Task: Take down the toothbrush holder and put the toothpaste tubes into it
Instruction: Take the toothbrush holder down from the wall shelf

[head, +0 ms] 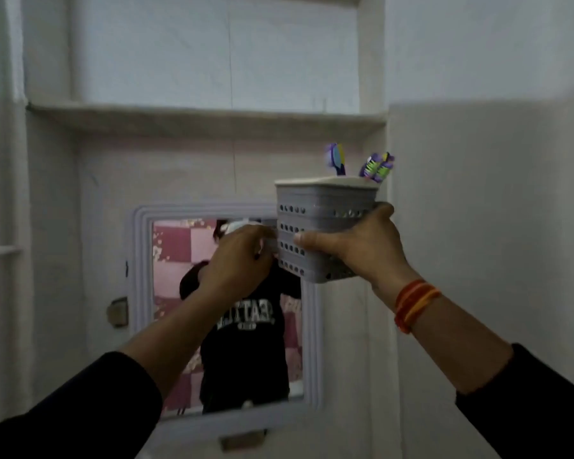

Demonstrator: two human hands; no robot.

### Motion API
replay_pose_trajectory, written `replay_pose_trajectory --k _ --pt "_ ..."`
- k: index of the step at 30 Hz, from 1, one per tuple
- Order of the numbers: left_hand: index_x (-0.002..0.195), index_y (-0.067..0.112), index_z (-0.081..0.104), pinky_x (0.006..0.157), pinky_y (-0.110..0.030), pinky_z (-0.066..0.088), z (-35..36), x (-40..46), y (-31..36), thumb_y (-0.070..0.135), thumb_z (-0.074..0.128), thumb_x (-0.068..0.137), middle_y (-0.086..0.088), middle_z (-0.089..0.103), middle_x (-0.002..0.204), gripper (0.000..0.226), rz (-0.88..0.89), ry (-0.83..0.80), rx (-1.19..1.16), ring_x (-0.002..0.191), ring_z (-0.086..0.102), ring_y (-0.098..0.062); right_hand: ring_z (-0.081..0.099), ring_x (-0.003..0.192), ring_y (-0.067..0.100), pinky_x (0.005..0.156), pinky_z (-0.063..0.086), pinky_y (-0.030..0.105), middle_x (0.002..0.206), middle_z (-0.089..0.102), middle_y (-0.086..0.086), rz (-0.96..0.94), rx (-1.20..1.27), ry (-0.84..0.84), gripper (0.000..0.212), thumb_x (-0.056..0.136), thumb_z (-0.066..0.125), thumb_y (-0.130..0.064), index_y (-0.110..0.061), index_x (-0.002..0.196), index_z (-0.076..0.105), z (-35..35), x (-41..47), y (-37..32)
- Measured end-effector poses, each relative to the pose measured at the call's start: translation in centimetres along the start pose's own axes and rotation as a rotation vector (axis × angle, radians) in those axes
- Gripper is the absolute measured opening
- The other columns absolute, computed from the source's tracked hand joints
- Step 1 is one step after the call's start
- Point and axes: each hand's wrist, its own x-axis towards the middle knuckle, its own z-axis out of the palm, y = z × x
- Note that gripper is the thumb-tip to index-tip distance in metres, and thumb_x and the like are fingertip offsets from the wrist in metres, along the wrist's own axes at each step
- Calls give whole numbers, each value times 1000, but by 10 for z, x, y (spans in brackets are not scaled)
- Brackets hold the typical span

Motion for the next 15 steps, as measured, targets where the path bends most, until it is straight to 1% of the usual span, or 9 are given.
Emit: replay_pose_trajectory --k 2,4,5,7,8,10,12,13,15 --pt "105 9 75 83 -43 61 18 -36 -19 6 62 89 -11 76 104 21 -38 -30 -34 95 72 -27 60 101 13 79 50 26 108 56 -16 41 -26 -9 114 39 101 -58 -17 125 38 10 -32 40" --pt "97 4 77 82 -39 61 39 -76 -38 -1 64 86 -13 76 103 17 -51 -78 -60 95 71 -27 59 106 12 82 50 27 120 56 -10 89 -33 -13 122 40 102 -54 -13 135 39 22 -70 80" --pt "96 4 78 77 -35 61 49 -96 -48 0 65 86 -12 77 99 16 -80 -129 -69 89 72 -24 58 108 11 83 50 26 123 55 -10 103 -26 -12 125 40 103 -50 -11 140 38 27 -90 99" --pt "103 10 78 71 -27 59 69 -141 -65 7 65 89 -7 79 98 20 -200 -263 -66 80 72 -17 59 114 10 87 50 24 131 56 -9 129 -4 -10 126 43 105 -41 -11 145 38 36 -132 136" --pt "107 12 78 73 -26 58 80 -165 -74 10 65 89 -5 79 99 22 -252 -335 -72 82 72 -15 60 119 12 91 52 26 136 57 -7 158 -10 -20 127 44 106 -38 -10 147 38 40 -154 155" --pt "107 13 79 82 -28 59 100 -208 -89 14 67 90 -3 79 104 21 -324 -476 -96 90 72 -13 61 128 19 99 56 34 145 59 3 225 -50 -31 131 42 107 -36 -8 150 39 49 -197 189" --pt "106 11 79 87 -27 57 116 -246 -101 16 69 89 -4 79 105 20 -379 -615 -95 94 72 -15 62 131 24 102 58 43 146 60 8 298 -96 -36 134 38 108 -35 -7 150 39 55 -239 221" --pt "108 10 79 88 -26 56 124 -263 -106 17 71 89 -5 79 106 21 -403 -691 -85 96 73 -17 63 132 26 102 58 44 146 60 10 340 -115 -43 135 37 109 -34 -6 150 40 58 -260 236" --pt "112 11 78 92 -23 53 138 -292 -116 21 73 89 -6 79 109 25 -452 -842 -53 101 73 -19 64 130 27 101 57 38 146 60 12 419 -151 -48 135 37 109 -30 -3 150 40 61 -296 264"
